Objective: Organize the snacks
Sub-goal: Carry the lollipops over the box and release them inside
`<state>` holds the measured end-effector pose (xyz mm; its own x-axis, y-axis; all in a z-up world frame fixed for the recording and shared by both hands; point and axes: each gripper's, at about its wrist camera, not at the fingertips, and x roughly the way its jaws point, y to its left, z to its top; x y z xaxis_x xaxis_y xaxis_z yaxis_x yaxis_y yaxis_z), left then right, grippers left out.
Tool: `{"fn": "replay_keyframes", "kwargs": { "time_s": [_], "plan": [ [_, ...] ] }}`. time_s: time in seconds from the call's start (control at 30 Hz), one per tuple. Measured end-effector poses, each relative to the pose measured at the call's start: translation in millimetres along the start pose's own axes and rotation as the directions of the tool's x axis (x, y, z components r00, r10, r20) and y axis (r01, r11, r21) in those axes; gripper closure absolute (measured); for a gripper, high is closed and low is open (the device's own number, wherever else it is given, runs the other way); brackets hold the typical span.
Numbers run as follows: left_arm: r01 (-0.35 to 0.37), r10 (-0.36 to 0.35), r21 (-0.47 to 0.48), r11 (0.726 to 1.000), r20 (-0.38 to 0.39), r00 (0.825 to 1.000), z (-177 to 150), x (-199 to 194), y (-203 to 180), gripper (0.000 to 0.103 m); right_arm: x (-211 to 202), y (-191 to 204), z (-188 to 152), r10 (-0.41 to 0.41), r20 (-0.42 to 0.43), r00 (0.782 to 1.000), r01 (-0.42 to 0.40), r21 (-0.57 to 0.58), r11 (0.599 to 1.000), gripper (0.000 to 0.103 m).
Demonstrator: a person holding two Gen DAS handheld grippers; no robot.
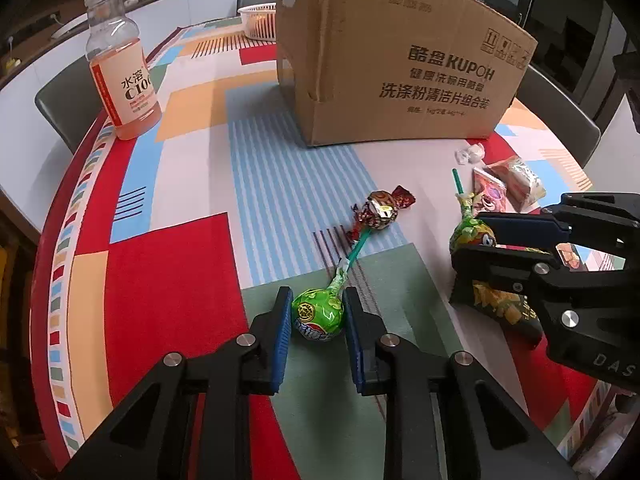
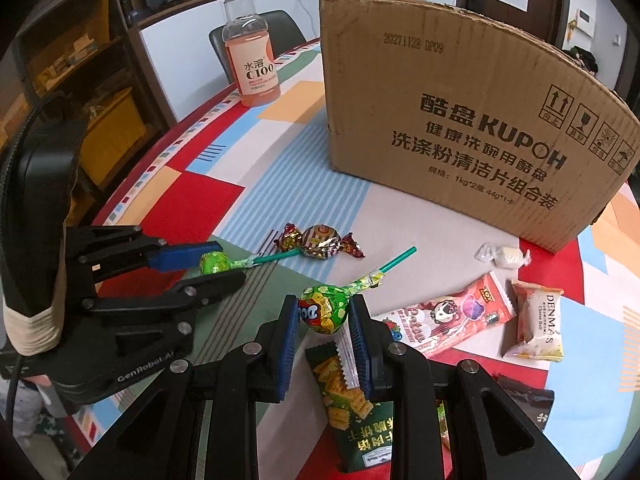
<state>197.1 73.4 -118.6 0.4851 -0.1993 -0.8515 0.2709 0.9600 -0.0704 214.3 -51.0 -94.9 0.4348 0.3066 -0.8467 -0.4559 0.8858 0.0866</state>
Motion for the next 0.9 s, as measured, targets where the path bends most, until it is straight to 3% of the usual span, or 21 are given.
{"fn": "replay_keyframes", "kwargs": {
  "time_s": [0.3,0.47,0.67,0.9],
  "plan": [
    [0.002,-0.002,-0.016,1.0,0.015,1.0,-1.0,-9.9,-3.5,0.078,-4.6,-3.7,-2.0,0.004,0.009,1.0,-0.004,0.01,1.0,0.076],
    [-0.004,0.006,-0.018,1.0,0.062,0.998,3.0,-28.5,-8.2,0.078,-16.4,-3.6,-1.1,0.007,0.036,0.999,-0.008,0.011,1.0,0.076],
    [0.005,-0.004,-0.012,1.0,0.143,0.99,18.5,-56.2,-18.2,0.078,-45.8,-7.7,4.5,-0.008,0.111,0.994,0.007,0.008,1.0,0.076],
    [0.024,-0.026,0.011,1.0,0.254,0.967,50.2,-85.7,-35.8,0.078,-87.9,-22.1,20.6,-0.047,0.227,0.973,0.045,0.014,0.999,0.077]
  ]
}}
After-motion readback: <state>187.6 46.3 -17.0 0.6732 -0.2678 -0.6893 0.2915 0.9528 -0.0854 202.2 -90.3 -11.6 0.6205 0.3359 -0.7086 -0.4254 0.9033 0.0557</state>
